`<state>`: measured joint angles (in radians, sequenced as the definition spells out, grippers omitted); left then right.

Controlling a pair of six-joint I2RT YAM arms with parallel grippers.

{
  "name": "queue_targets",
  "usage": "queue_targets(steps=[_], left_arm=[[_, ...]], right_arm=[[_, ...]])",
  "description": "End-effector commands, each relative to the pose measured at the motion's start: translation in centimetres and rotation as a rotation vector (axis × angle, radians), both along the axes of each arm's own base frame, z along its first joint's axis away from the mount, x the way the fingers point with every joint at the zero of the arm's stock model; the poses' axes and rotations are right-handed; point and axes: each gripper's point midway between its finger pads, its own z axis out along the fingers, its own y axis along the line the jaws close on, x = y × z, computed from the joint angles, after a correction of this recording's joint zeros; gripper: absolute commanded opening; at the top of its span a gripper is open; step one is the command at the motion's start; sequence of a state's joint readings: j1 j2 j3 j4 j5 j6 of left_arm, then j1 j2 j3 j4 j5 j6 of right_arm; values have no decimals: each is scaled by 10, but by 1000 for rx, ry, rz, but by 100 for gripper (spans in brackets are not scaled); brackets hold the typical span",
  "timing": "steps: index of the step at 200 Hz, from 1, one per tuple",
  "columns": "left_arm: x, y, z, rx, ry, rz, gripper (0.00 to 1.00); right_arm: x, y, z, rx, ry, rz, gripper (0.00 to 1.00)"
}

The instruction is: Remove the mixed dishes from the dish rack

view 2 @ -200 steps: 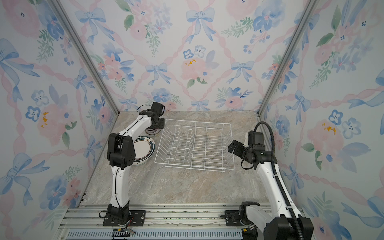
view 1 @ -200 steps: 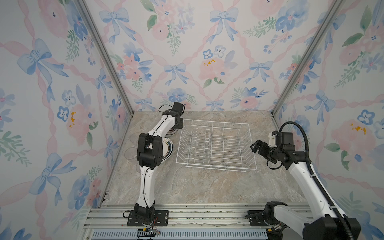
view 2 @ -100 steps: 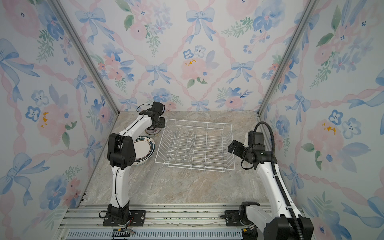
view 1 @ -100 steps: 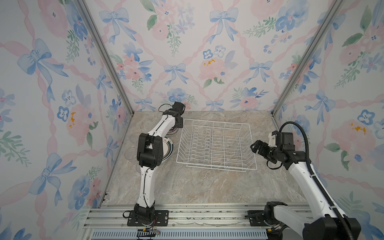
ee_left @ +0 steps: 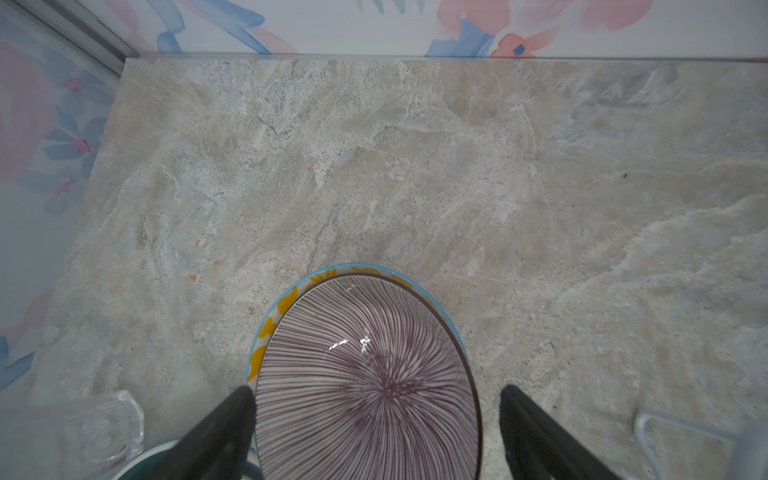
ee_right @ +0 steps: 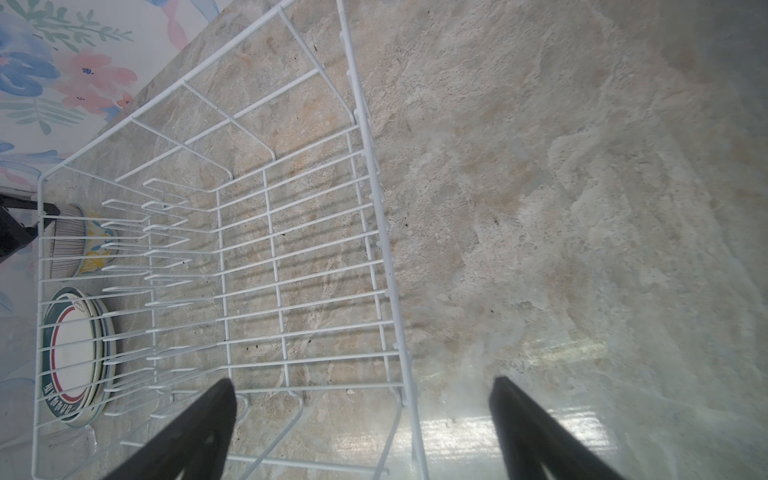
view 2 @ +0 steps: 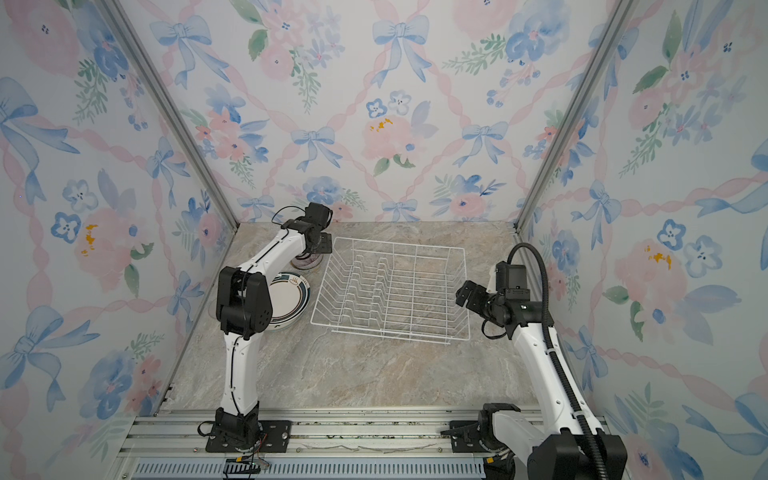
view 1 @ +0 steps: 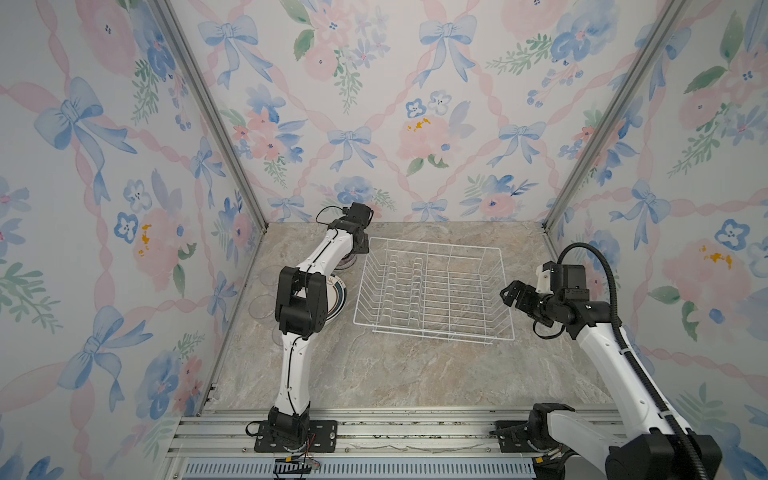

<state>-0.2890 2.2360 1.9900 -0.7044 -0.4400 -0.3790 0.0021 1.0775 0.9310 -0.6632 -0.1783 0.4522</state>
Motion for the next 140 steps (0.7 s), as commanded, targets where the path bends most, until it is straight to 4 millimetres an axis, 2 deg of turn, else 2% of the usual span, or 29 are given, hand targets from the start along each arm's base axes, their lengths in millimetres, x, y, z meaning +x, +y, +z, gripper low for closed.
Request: queue_targets(steps=[1,32,61,86,122,140], left_arm=[[5,-1,1,8,-18,21,86],[7,1,6,1,-25,12,72],[8,-1,5,-15,-16,-8,63],[7,-7,2,-56,-4,-35,41],[5,-20,-8,-112,24,-67,20],[4,-26,-12,-128,33,-78,18]], right_arm=[[-1,1,3,-19,10,16,97],[0,1,1,-18,14,15,97],[2,1,0,-14,18,16,97],[2,1,0,-15,17,17,97],[2,2,-1,-17,22,18,97],[2,1,-2,-20,24,16,97]])
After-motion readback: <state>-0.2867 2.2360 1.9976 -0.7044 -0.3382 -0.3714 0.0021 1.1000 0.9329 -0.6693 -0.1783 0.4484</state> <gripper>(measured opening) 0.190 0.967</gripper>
